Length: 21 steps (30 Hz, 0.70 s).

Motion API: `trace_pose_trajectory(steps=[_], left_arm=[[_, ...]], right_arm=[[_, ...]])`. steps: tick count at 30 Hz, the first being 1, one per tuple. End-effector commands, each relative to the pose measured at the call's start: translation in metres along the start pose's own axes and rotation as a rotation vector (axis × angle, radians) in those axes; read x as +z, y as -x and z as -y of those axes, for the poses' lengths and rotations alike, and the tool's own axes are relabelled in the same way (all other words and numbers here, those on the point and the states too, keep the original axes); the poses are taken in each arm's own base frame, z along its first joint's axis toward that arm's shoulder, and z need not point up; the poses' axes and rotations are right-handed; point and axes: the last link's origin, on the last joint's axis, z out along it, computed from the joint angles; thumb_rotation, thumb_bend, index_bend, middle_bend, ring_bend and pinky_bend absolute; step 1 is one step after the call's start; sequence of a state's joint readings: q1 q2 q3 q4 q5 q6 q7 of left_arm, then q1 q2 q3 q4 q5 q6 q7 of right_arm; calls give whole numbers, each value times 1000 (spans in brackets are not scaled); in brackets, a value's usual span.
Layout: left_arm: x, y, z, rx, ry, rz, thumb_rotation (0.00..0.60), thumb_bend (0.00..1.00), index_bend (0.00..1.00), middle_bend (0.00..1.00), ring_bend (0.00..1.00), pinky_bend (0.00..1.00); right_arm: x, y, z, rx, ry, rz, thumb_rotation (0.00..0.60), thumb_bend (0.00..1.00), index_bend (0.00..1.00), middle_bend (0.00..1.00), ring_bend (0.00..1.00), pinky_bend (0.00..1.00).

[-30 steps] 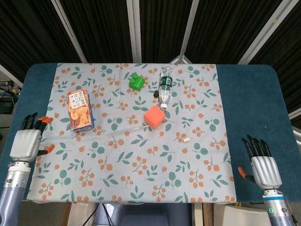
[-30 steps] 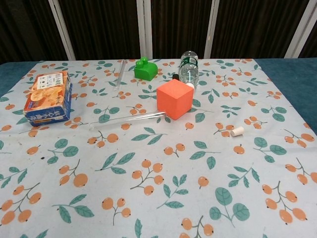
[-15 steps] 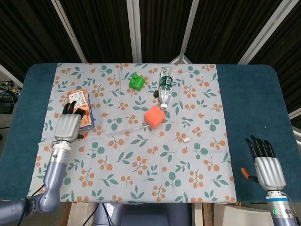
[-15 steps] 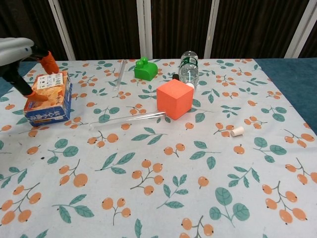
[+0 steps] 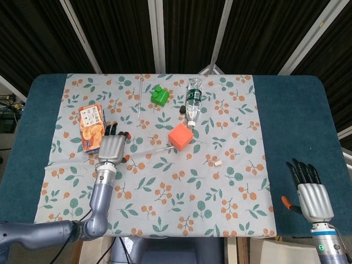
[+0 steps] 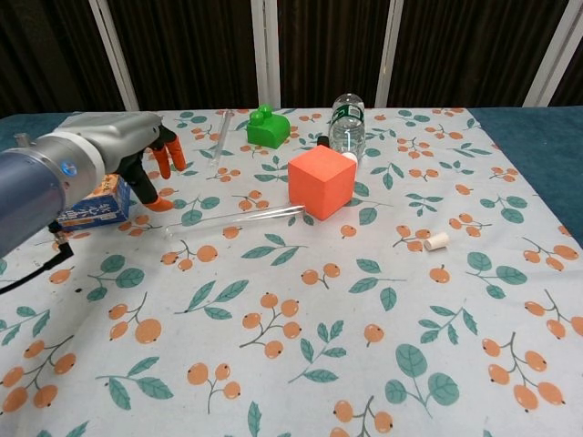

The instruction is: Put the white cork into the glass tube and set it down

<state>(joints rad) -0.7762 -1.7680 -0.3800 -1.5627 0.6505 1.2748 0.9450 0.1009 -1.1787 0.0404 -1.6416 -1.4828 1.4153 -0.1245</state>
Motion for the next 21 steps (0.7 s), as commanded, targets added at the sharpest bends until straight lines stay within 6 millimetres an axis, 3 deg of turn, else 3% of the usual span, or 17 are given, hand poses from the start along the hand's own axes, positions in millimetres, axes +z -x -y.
trace_pose_trajectory(steps=[1, 21], left_arm=[[4, 8, -12, 32, -12, 4, 600, 357, 353, 404, 55, 0], [16, 35, -53, 15, -28, 40, 600, 381, 388, 422, 68, 0]], right_arm=[[0, 0, 1, 3, -4, 1, 600, 282, 5, 0, 0, 0], [0, 1, 2, 32, -12, 9, 600, 282, 28, 0, 0, 0]])
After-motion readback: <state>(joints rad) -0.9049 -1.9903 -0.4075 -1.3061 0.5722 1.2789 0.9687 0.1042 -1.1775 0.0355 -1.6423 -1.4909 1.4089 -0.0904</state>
